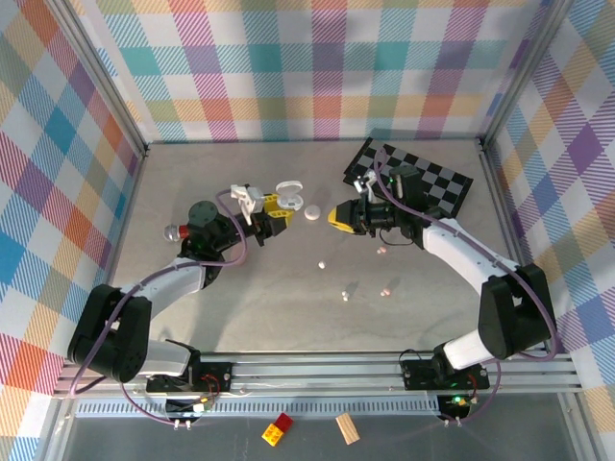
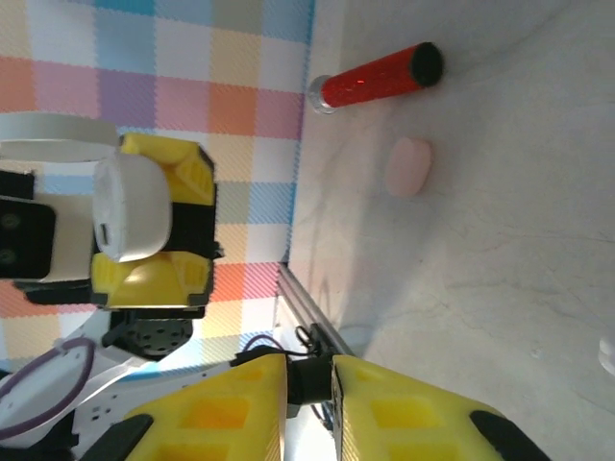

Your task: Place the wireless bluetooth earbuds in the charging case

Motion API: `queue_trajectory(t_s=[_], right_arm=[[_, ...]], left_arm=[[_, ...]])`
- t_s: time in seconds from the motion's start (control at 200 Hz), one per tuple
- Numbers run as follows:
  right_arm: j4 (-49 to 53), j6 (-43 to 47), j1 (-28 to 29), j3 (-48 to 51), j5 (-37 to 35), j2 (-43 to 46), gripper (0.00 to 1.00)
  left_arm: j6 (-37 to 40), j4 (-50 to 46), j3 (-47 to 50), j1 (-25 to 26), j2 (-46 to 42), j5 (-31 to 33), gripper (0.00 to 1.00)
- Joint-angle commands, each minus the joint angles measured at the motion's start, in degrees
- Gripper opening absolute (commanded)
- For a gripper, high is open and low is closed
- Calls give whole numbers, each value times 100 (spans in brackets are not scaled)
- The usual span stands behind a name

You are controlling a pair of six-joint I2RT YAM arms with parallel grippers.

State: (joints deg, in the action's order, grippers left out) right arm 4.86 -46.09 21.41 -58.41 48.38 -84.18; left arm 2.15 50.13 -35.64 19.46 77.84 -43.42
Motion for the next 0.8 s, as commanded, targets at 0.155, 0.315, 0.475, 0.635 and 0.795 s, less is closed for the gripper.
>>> queue_trajectory(t_s=[0.155,0.315,0.475,0.635,0.795], right_arm=[[1724,1437,26,-402,-1319,35,26],[2055,1894,141,-408,-1716,-168,35],[2244,2248,460,-472,-2214,-525,41],[2430,2493,830,-631,-2654,-917,42],[2384,2706,1095,-748,-2835,-1246,42]], left_arm=[[-290,620,-257,15,251,168,33],[-385,803,-330,-39,382,140,33],[-347,691,-304,-125,239,163,33],[-337,603,-218,-183,89,163,33],[-552,884,-107,-278,99,116,33]])
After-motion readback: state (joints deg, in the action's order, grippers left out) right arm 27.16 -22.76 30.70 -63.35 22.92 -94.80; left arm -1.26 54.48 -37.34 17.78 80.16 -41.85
